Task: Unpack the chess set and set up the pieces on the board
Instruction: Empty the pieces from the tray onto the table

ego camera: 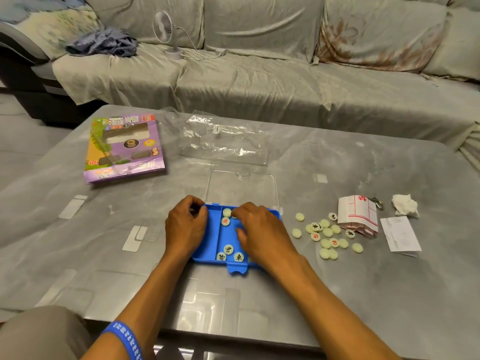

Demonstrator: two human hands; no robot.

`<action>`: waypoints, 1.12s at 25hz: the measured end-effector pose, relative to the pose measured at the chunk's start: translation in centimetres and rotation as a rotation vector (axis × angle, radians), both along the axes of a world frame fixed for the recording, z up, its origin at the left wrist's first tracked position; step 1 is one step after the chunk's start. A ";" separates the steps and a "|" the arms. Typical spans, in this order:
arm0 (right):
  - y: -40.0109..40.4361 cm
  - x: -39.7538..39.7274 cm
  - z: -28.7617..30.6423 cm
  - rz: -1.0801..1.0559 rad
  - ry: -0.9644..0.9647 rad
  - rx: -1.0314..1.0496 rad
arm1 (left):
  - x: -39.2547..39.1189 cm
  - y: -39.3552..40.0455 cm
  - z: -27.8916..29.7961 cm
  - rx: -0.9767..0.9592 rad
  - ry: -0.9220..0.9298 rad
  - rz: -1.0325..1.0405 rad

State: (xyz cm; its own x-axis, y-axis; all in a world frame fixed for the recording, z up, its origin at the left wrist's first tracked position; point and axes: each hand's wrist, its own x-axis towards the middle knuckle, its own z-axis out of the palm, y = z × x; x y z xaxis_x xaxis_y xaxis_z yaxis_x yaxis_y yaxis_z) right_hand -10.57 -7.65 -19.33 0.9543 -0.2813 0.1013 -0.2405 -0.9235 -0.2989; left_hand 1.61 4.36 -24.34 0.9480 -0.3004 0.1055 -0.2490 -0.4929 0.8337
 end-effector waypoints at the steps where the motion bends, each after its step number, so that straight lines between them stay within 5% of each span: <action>1: 0.7 1.0 -0.7 -0.005 0.032 -0.071 | -0.1 0.0 -0.1 -0.006 -0.002 -0.005; 28: 2.1 3.8 0.0 -0.104 0.112 0.054 | 0.0 0.0 0.3 0.004 -0.033 -0.003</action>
